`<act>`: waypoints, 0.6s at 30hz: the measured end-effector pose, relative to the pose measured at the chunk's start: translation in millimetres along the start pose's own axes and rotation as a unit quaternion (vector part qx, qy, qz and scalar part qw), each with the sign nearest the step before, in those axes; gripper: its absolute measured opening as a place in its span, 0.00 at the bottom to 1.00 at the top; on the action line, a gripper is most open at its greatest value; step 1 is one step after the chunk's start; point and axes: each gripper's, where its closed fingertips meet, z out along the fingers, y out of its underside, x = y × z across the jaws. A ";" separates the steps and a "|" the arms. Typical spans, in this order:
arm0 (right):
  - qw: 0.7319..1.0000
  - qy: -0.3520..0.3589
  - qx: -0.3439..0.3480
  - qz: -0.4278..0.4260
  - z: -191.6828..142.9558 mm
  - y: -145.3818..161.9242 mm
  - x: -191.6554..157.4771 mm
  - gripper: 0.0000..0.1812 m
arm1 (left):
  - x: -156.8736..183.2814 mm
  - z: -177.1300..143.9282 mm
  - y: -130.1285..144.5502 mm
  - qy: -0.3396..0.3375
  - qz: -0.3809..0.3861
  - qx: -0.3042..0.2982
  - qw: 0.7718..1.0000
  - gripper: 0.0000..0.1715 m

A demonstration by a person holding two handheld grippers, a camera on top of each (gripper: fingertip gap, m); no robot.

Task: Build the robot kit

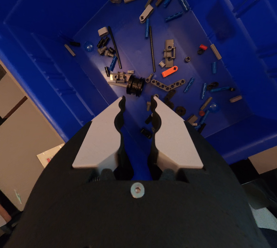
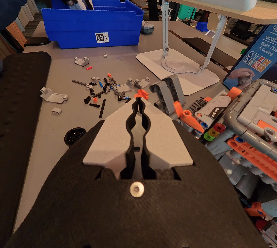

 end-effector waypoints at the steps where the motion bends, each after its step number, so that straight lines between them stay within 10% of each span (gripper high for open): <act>1: 1.000 0.000 -0.001 -0.001 0.2 0.2 -0.1 0.00 | 1.7 2.2 -2.6 0.002 0.007 -0.004 1.000 0.19; 10: 1.000 0.000 -0.007 -0.008 -0.8 2.0 -1.9 0.00 | -3.1 29.1 -0.2 -0.006 0.034 -0.093 0.995 0.12; 18: 1.000 -0.003 -0.009 -0.011 -0.2 1.8 -3.5 0.00 | 2.6 24.4 -16.8 0.024 0.029 -0.054 0.998 0.11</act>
